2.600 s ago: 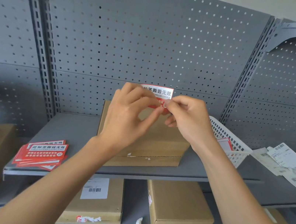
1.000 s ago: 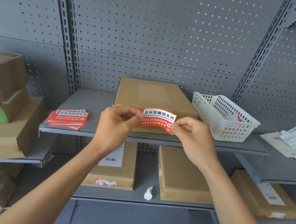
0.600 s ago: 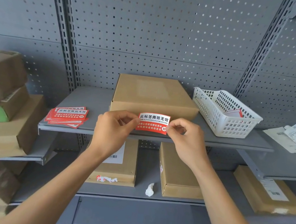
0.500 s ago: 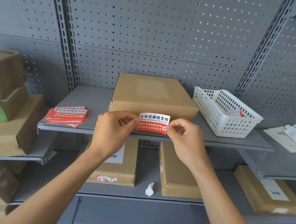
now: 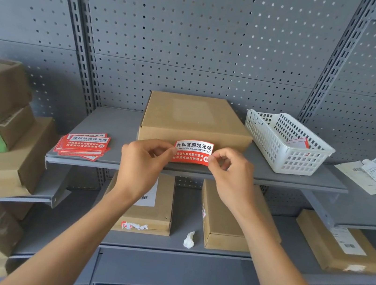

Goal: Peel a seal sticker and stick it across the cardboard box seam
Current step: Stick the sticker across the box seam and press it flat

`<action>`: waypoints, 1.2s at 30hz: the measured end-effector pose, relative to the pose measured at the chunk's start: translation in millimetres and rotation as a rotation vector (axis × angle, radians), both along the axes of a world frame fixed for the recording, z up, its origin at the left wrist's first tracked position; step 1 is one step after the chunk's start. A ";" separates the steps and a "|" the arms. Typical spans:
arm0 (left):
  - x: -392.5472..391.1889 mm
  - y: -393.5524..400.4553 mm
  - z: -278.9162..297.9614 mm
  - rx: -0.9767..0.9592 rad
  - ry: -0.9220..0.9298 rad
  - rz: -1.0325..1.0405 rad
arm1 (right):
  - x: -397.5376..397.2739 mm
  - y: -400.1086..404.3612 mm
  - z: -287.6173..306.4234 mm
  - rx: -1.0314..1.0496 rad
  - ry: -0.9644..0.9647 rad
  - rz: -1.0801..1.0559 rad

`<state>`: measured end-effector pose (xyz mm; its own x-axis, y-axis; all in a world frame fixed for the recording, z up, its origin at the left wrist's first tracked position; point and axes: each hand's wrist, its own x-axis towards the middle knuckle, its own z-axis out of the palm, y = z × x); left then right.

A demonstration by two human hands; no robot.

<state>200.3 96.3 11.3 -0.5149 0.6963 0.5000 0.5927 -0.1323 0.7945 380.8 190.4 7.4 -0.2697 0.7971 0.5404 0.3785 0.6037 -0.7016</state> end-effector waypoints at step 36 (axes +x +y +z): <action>4.2 11.3 0.9 -0.014 0.011 0.078 | -10.4 4.7 -9.0 0.027 -0.003 -0.134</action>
